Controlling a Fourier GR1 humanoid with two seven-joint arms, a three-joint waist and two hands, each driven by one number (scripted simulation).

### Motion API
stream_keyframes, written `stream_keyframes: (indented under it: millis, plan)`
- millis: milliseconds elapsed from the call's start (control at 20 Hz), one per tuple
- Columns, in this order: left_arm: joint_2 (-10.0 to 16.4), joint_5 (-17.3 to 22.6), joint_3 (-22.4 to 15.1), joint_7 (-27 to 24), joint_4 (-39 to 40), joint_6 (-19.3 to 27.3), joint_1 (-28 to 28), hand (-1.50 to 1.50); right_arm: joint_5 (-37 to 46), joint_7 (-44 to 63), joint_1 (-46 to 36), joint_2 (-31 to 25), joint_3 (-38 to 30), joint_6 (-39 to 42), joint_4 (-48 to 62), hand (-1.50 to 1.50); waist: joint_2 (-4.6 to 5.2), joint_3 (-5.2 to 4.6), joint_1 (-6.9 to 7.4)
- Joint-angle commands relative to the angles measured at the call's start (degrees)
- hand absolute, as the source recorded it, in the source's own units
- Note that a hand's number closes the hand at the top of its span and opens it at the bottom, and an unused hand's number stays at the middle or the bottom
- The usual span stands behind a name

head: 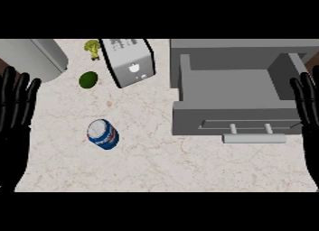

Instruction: Pick up the can, place it into the drawer and close the drawer

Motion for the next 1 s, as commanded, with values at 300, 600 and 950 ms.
stream_keyframes:
  millis: [300, 600, 950]
  plan:
    - [-2.84, -8.16, -1.67, 10.11, 5.59, 6.41, 6.18, -1.50, 0.15, 7.24, 5.96, 2.27, -3.27, -4.02, 2.81, -1.50, 1.73, -0.57, -0.50]
    - [-4.01, -12.10, -5.26, 24.74, -0.89, 8.74, 4.16, -1.50, -0.96, 9.81, 9.32, 1.55, -5.53, -3.90, 0.19, -1.50, 1.14, -0.66, 0.02]
    - [-2.17, -12.04, -5.97, 27.55, -12.79, 6.13, 12.11, -1.50, -11.49, 8.27, 17.10, -2.03, -14.29, 3.84, -4.57, -1.50, 1.09, -0.70, 0.10]
